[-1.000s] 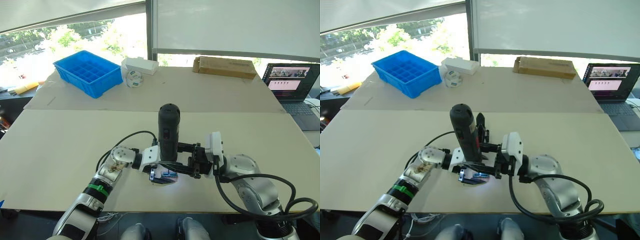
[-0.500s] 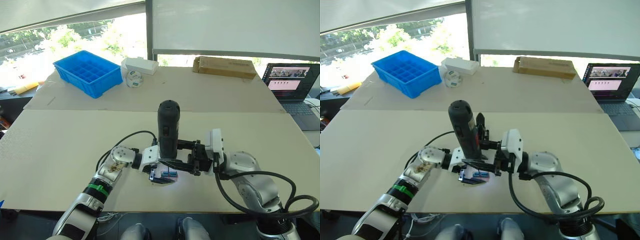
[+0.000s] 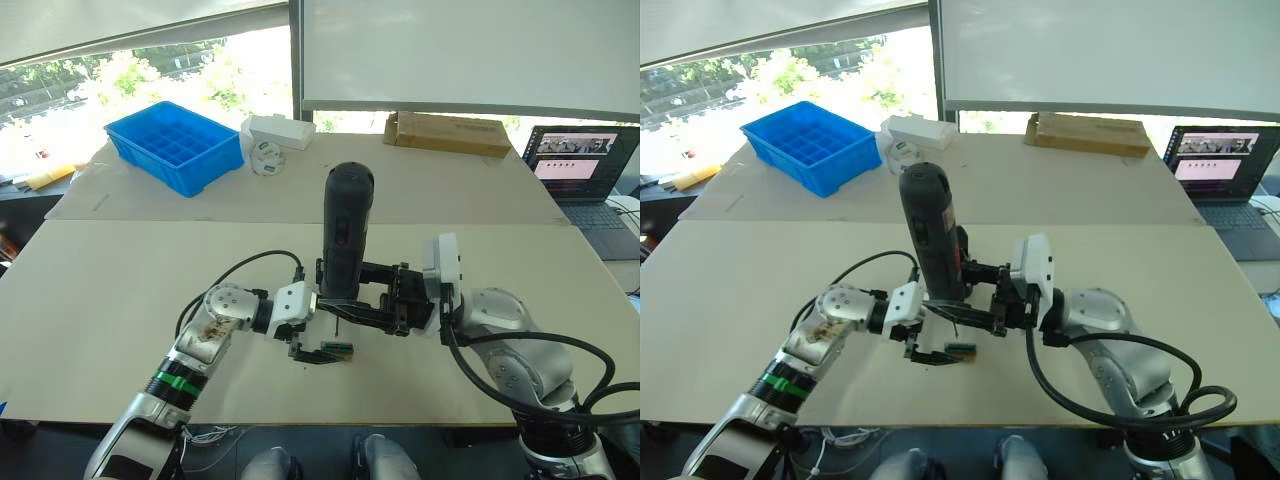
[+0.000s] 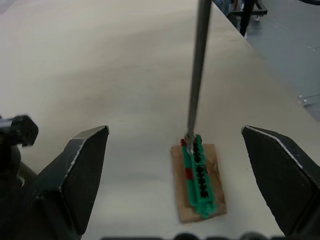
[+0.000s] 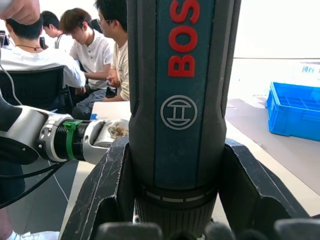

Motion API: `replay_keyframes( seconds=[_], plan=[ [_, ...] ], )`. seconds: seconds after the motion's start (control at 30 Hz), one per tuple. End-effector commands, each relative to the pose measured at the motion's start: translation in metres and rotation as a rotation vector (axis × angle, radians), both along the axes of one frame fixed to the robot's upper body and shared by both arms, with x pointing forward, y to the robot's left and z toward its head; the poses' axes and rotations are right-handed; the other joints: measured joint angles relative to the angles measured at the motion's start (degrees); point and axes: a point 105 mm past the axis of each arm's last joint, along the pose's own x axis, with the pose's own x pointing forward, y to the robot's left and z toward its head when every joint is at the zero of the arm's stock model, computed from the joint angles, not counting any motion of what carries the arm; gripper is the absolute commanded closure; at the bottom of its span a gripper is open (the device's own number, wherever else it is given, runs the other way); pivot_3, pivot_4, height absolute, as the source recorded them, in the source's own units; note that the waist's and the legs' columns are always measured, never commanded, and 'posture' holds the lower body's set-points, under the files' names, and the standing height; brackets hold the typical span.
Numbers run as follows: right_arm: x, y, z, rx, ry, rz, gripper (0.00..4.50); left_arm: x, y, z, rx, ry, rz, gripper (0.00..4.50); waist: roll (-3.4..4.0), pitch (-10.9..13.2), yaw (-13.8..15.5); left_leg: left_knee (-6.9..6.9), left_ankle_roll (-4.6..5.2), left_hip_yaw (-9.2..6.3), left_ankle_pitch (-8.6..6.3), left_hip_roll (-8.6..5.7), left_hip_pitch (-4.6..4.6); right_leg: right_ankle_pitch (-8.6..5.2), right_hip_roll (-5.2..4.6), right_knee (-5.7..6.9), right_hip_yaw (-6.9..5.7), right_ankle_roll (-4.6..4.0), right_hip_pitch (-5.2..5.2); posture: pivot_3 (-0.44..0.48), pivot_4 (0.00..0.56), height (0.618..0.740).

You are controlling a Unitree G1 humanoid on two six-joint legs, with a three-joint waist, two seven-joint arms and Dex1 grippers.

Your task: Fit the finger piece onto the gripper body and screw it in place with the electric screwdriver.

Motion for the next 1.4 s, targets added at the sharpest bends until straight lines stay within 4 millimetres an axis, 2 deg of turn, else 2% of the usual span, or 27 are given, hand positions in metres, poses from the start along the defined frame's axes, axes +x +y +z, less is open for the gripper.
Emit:
replay_keyframes(
  seconds=[0.03,0.17,0.37,0.5,0.63,0.77,0.97,1.07,1.13,1.17,1.2,1.3,1.4],
  plan=[
    [-0.008,-0.005,0.026,0.041,-0.075,0.011,2.58,-0.004,0.014,0.013,-0.031,-0.006,0.034,0.0,0.0,0.0,-0.1,0.0,0.0,0.0,0.0,0.0,0.0,0.0,0.0,0.0,0.0,0.0,0.0,0.0,0.15,0.738],
    [-0.005,-0.009,0.03,0.03,-0.074,-0.007,2.58,-0.003,0.028,0.015,-0.058,0.04,0.12,0.0,0.0,0.0,0.0,0.0,0.0,-0.01,0.0,-0.01,0.0,0.0,-0.03,0.0,-0.01,0.0,0.0,0.0,0.15,0.738],
    [0.001,-0.016,0.033,0.023,-0.073,-0.036,2.58,0.023,0.036,0.016,-0.133,0.084,0.354,0.0,0.0,0.0,0.3,0.0,0.0,-0.01,0.0,-0.03,-0.01,0.0,-0.04,-0.02,-0.01,0.01,0.02,0.0,0.15,0.738],
    [0.001,-0.016,0.033,0.018,-0.074,-0.043,2.58,0.049,0.023,0.006,-0.148,0.055,0.516,0.0,0.0,0.0,0.7,0.0,0.0,0.0,0.0,-0.05,-0.01,0.0,-0.02,-0.02,-0.02,0.01,0.04,0.0,0.15,0.738],
    [0.0,-0.015,0.033,0.012,-0.075,-0.043,2.58,0.058,0.004,-0.003,-0.161,0.057,0.544,0.0,-0.01,0.0,0.8,-0.01,0.0,0.02,0.0,-0.04,-0.01,0.01,0.04,0.0,-0.01,0.02,0.05,0.0,0.15,0.738],
    [0.0,-0.016,0.033,0.006,-0.076,-0.047,2.58,0.077,-0.007,-0.007,-0.171,0.025,0.612,0.0,-0.01,0.0,0.9,0.0,0.0,0.04,0.0,-0.03,0.0,0.01,0.04,-0.02,-0.01,0.01,0.05,0.0,0.15,0.738],
    [-0.002,-0.018,0.03,-0.002,-0.075,-0.057,2.58,0.089,-0.018,-0.012,-0.184,0.016,0.627,0.0,-0.02,0.0,0.9,-0.01,0.0,0.04,0.0,-0.02,0.0,0.01,0.05,-0.02,-0.01,0.01,0.04,0.0,0.15,0.738],
    [-0.003,-0.02,0.028,-0.008,-0.074,-0.066,2.58,0.095,-0.022,-0.008,-0.227,0.022,0.604,0.86,-0.02,0.0,1.0,0.0,0.0,0.04,0.0,-0.03,-0.01,0.01,0.03,-0.04,-0.02,0.01,0.05,0.0,0.15,0.738],
    [-0.005,-0.021,0.028,-0.011,-0.073,-0.07,2.58,0.093,-0.023,-0.01,-0.208,0.026,0.539,1.85,-0.03,0.0,1.0,0.0,0.0,0.05,0.0,-0.04,0.0,0.01,0.02,-0.04,-0.01,0.02,0.05,0.0,0.15,0.738],
    [-0.006,-0.021,0.027,-0.013,-0.073,-0.07,2.58,0.091,-0.023,-0.009,-0.201,0.036,0.496,2.18,-0.03,0.0,1.0,0.0,0.0,0.05,0.0,-0.03,0.0,0.01,0.02,-0.04,-0.01,0.02,0.05,0.0,0.15,0.738],
    [-0.006,-0.021,0.027,-0.015,-0.072,-0.071,2.58,0.09,-0.022,-0.009,-0.2,0.044,0.468,2.14,-0.03,0.0,0.9,0.0,0.0,0.05,0.0,-0.03,0.0,0.01,0.03,-0.04,-0.02,0.02,0.04,0.0,0.15,0.738],
    [-0.008,-0.023,0.028,-0.016,-0.069,-0.066,2.58,0.071,-0.026,0.004,-0.213,0.01,0.229,2.14,-0.03,0.0,0.6,-0.01,0.0,0.06,0.0,-0.01,0.0,0.01,0.06,-0.04,-0.02,0.01,0.03,0.0,0.15,0.738],
    [-0.012,-0.024,0.028,-0.02,-0.055,-0.046,2.58,0.067,-0.034,0.007,-0.141,-0.042,0.096,2.14,-0.06,0.0,0.8,0.0,0.0,0.06,0.0,-0.01,-0.05,0.01,0.05,-0.04,-0.06,0.01,0.0,0.0,0.15,0.738]
  ],
)
